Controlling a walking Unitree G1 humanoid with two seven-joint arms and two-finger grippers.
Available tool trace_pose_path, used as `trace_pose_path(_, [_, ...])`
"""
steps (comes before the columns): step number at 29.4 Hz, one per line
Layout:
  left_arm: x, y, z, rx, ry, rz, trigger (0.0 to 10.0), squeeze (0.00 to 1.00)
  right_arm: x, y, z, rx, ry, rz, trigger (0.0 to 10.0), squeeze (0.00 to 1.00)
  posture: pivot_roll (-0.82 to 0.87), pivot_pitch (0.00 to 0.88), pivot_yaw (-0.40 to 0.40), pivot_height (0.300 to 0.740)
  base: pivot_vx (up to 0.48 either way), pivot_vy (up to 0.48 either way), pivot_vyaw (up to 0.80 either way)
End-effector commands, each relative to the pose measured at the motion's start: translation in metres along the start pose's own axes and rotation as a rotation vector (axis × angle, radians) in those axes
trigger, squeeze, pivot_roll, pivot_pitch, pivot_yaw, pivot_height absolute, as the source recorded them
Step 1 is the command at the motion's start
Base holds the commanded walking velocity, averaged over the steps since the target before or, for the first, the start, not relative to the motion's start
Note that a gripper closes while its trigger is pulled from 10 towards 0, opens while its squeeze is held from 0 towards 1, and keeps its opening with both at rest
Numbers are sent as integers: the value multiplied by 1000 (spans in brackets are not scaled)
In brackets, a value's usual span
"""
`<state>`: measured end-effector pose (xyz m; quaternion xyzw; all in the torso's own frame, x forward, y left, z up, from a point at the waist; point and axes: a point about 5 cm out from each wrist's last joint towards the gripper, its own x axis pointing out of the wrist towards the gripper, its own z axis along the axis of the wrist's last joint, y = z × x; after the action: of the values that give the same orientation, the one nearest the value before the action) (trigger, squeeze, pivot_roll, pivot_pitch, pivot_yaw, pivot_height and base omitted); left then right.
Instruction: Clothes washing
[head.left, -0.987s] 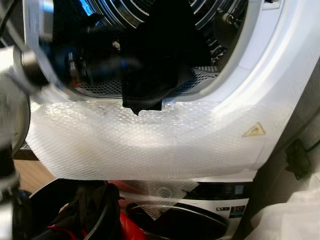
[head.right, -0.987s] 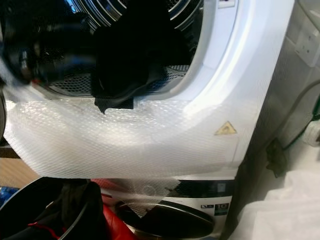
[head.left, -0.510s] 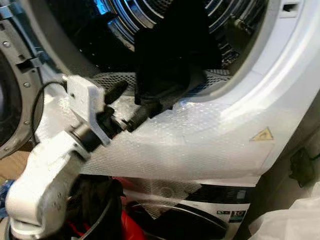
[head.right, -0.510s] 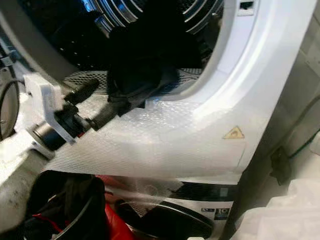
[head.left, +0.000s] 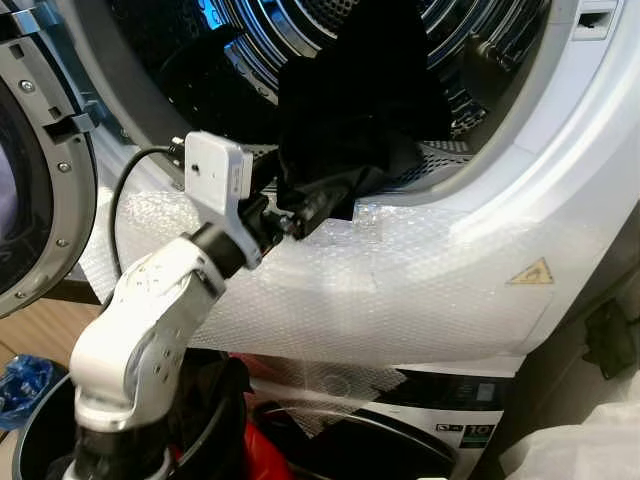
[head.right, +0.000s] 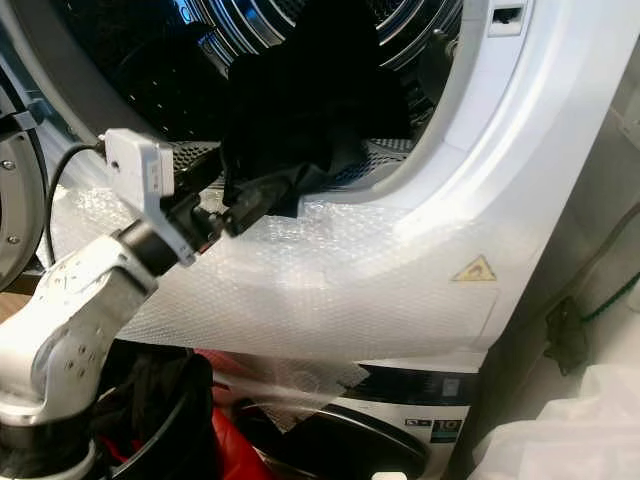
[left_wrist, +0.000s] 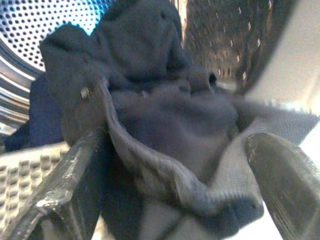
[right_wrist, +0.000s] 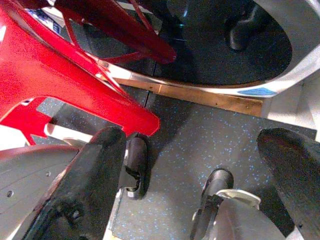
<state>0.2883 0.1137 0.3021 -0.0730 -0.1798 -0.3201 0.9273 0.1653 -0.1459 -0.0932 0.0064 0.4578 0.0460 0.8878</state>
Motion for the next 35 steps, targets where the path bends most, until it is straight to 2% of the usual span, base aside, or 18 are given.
trace_pose_path(1, [2, 7, 2, -21, 10, 27, 10000, 0, 0, 5, -4, -1, 19, 12, 10000, 0, 122, 0, 123, 740, 0, 0, 0])
trace_pose_path(8, [4, 10, 2, -40, 22, 41, 10000, 0, 0, 5, -4, 3, 18, 11, 10000, 0, 114, 0, 127, 740, 0, 0, 0])
trace_pose_path(9, [19, 29, -1, 5, 171, 35, 10000, 0, -1, 3, -5, 11, 20, 3, 10000, 0, 97, 0, 132, 740, 0, 0, 0])
trace_pose_path(11, [28, 43, -1, 48, 264, 73, 10000, 0, -1, 2, -6, 14, 20, -1, 10000, 0, 93, 0, 132, 740, 0, 0, 0])
trace_pose_path(12, [31, 45, -1, 47, 270, 69, 10000, 0, -1, 2, -6, 14, 19, -1, 10000, 0, 92, 0, 133, 740, 0, 0, 0])
trace_pose_path(15, [45, 57, 3, 98, 263, 101, 10000, 0, -1, 2, -5, 14, 18, -1, 10000, 0, 92, 0, 133, 740, 0, 0, 0])
trace_pose_path(19, [54, 59, 7, 108, 233, 91, 10000, 0, -1, 2, -5, 16, 17, -2, 10000, 0, 80, 0, 135, 740, 0, 0, 0])
trace_pose_path(22, [68, 63, 11, 104, 234, 77, 10000, 0, -1, 1, -6, 20, 16, -4, 10000, 0, 70, 0, 139, 740, 0, 0, 0])
trace_pose_path(24, [77, 67, 6, 94, 276, 57, 10000, 0, -2, 1, -9, 22, 21, -4, 10000, 0, 69, 0, 139, 740, 0, 0, 0])
trace_pose_path(28, [84, 70, -2, 111, 312, 32, 10000, 0, -3, 0, -12, 21, 27, -4, 10000, 0, 66, 0, 143, 740, 0, 0, 0])
trace_pose_path(30, [90, 74, -5, 118, 311, 57, 10000, 0, -3, 0, -13, 22, 30, -4, 10000, 0, 66, 0, 143, 740, 0, 0, 0])
trace_pose_path(31, [98, 77, -4, 159, 291, 86, 10000, 0, -3, 0, -14, 22, 32, -3, 10000, 0, 58, 0, 147, 740, 0, 0, 0])
trace_pose_path(35, [116, 69, 1, 192, 237, 92, 10000, 0, -4, 0, -17, 26, 35, -2, 10000, 0, 43, 0, 154, 740, 0, 0, 0])
